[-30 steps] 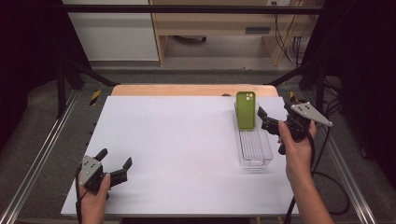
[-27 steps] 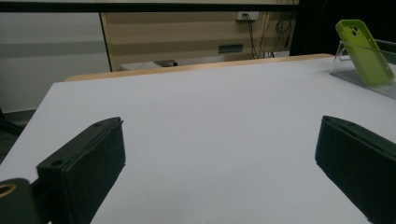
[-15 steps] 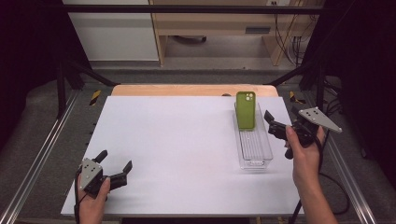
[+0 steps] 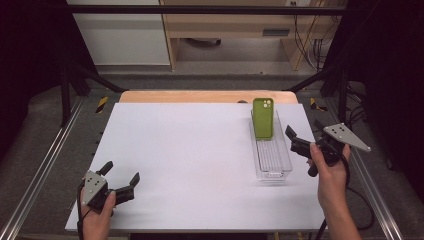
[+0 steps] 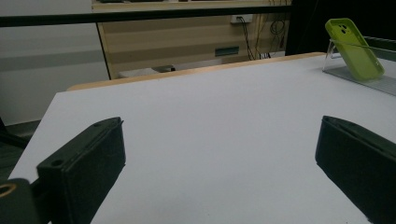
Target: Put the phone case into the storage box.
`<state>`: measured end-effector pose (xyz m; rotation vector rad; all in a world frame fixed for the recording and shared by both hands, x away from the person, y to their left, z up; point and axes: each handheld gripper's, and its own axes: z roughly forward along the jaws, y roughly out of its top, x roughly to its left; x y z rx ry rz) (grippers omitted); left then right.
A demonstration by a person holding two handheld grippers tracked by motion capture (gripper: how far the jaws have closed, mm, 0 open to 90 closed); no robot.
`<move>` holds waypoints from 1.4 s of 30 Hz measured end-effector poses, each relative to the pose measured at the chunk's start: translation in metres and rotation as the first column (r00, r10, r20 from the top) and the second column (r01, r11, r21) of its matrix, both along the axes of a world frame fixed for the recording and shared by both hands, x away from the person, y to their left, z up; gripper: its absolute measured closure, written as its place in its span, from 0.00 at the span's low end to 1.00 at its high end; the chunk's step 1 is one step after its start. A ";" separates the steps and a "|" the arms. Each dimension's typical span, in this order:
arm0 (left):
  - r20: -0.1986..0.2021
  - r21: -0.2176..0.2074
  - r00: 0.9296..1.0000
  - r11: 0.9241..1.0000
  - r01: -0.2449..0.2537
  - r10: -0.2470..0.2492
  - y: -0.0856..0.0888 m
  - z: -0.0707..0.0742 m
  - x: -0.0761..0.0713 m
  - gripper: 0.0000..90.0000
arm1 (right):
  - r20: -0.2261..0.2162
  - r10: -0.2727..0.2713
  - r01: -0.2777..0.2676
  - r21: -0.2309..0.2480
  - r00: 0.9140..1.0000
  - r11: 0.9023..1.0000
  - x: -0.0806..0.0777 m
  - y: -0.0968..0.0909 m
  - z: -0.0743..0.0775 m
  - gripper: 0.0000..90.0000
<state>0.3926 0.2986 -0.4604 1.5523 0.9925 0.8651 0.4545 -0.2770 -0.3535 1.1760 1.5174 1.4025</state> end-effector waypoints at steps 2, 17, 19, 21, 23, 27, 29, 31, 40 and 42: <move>0.000 0.000 1.000 1.000 0.000 0.000 0.000 0.000 0.000 0.01 | 0.002 0.002 -0.002 -0.004 1.000 1.000 -0.002 -0.001 -0.002 0.04; -0.004 -0.005 1.000 1.000 0.007 -0.007 0.000 -0.001 -0.001 0.01 | 0.013 -0.026 0.026 0.013 1.000 1.000 -0.019 -0.017 -0.019 0.04; -0.004 -0.006 1.000 1.000 0.012 -0.012 -0.001 -0.001 -0.001 0.01 | 0.011 -0.030 0.029 0.024 0.999 0.999 -0.022 -0.020 -0.024 0.04; -0.005 -0.006 1.000 1.000 0.018 -0.018 -0.001 -0.001 -0.001 0.01 | 0.007 -0.038 0.038 0.026 0.999 0.999 -0.025 -0.022 -0.028 0.03; -0.006 -0.007 1.000 1.000 0.017 -0.017 -0.001 -0.001 -0.001 0.01 | 0.003 -0.040 0.040 0.028 0.999 0.999 -0.027 -0.025 -0.031 0.03; -0.009 -0.007 1.000 1.000 0.019 -0.020 -0.002 -0.001 -0.001 0.01 | 0.006 -0.051 0.051 0.033 0.999 0.998 -0.032 -0.030 -0.037 0.03; -0.009 -0.006 1.000 1.000 0.020 -0.020 -0.002 -0.001 -0.001 0.01 | 0.002 -0.056 0.056 0.036 0.998 0.998 -0.034 -0.032 -0.039 0.03; -0.011 -0.008 1.000 1.000 0.021 -0.021 -0.002 -0.002 -0.001 0.01 | 0.002 -0.059 0.059 0.039 0.998 0.998 -0.036 -0.033 -0.040 0.03; -0.009 -0.005 1.000 1.000 0.026 -0.026 -0.003 -0.002 0.000 0.01 | 0.017 -0.054 0.054 0.021 0.998 0.998 -0.046 -0.036 -0.049 0.03; -0.009 -0.005 1.000 1.000 0.028 -0.028 -0.003 -0.002 -0.001 0.01 | 0.022 -0.048 0.048 0.014 0.999 0.999 -0.047 -0.035 -0.051 0.03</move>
